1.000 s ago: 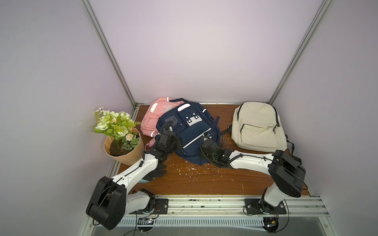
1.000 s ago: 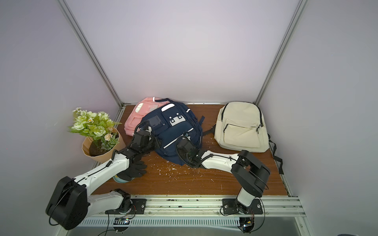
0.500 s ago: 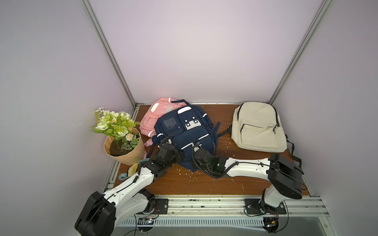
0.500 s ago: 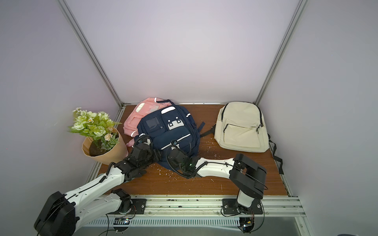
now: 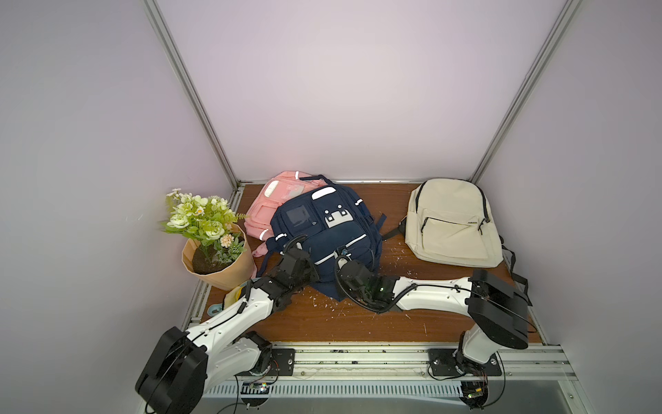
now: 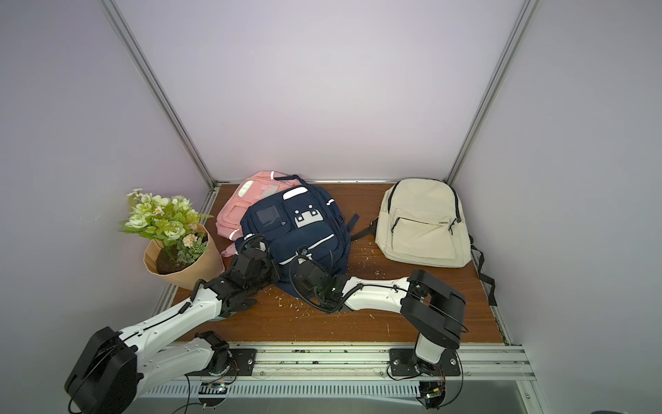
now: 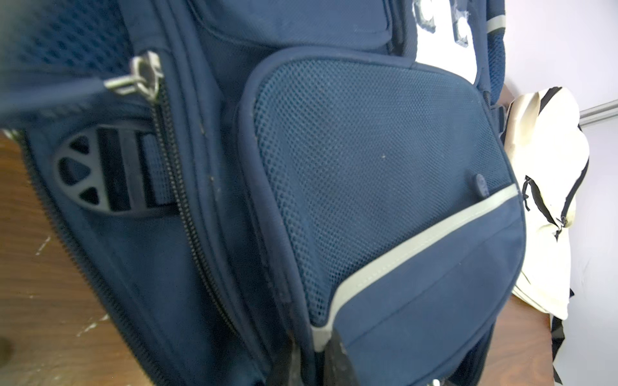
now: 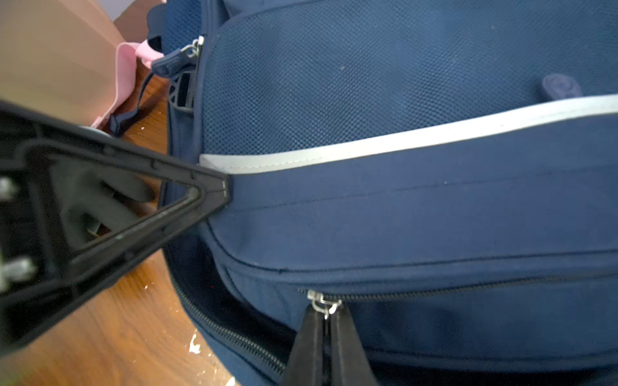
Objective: Zip up the backpack
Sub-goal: Zip the zipper on the backpack.
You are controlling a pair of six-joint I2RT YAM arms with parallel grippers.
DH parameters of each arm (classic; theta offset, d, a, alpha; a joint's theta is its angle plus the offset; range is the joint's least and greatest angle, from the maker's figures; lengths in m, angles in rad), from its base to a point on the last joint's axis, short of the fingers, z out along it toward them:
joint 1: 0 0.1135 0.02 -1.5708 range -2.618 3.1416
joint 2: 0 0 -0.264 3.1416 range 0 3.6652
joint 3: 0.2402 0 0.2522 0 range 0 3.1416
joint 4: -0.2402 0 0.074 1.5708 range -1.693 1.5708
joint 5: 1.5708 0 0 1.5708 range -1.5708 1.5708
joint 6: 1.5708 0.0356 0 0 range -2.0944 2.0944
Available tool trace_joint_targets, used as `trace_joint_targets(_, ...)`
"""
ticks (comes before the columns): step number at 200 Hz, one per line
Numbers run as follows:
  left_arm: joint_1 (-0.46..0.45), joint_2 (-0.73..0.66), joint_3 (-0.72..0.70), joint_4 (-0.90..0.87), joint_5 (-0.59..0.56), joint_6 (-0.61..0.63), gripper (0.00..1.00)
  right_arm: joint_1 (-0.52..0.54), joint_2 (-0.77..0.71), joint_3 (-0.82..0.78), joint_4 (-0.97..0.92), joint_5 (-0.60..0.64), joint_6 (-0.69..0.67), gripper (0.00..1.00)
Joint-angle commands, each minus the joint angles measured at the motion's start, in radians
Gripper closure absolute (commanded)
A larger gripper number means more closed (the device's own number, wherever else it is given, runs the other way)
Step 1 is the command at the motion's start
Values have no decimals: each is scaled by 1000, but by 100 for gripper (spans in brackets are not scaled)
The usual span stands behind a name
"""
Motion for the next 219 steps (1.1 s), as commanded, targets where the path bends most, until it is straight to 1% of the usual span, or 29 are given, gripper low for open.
trace_joint_targets(1,1,0,32,-35,-85,44,100,-38,-92,-13,34,-19,-44,100)
trace_joint_targets(27,33,-38,-5,-30,-93,53,100,-140,-121,-52,6,-36,-45,100)
trace_joint_targets(56,71,-36,-5,-43,-79,87,100,-244,-153,-118,50,-100,-29,100)
trace_joint_targets(80,71,-30,18,-50,-86,146,100,-256,-144,-106,47,-112,-40,100)
trace_joint_targets(102,72,-29,53,-80,-109,252,100,-255,-153,-106,64,-144,-42,100)
trace_joint_targets(110,69,-33,68,-98,-113,305,97,-253,-160,-104,67,-156,-44,100)
trace_joint_targets(115,66,-35,79,-116,-125,326,95,-249,-164,-104,67,-163,-46,100)
trace_joint_targets(123,50,-46,96,-137,-159,355,86,-242,-171,-101,69,-169,-53,100)
trace_joint_targets(127,39,-55,101,-143,-174,370,78,-236,-175,-99,69,-171,-58,100)
trace_joint_targets(134,15,-72,111,-141,-187,407,58,-225,-181,-96,69,-173,-65,100)
trace_joint_targets(144,-18,-101,121,-100,-152,465,34,-209,-187,-90,69,-176,-71,100)
trace_joint_targets(149,-36,-113,123,-68,-114,496,26,-201,-191,-88,69,-176,-73,100)
trace_joint_targets(157,-71,-131,125,-23,-83,526,18,-190,-196,-84,74,-175,-75,100)
trace_joint_targets(168,-127,-147,117,37,-97,562,12,-179,-208,-87,87,-176,-69,100)
trace_joint_targets(185,-197,-142,91,114,-124,635,9,-173,-232,-97,111,-187,-51,100)
trace_joint_targets(219,-230,-70,44,209,-138,718,9,-163,-255,-94,116,-198,-47,100)
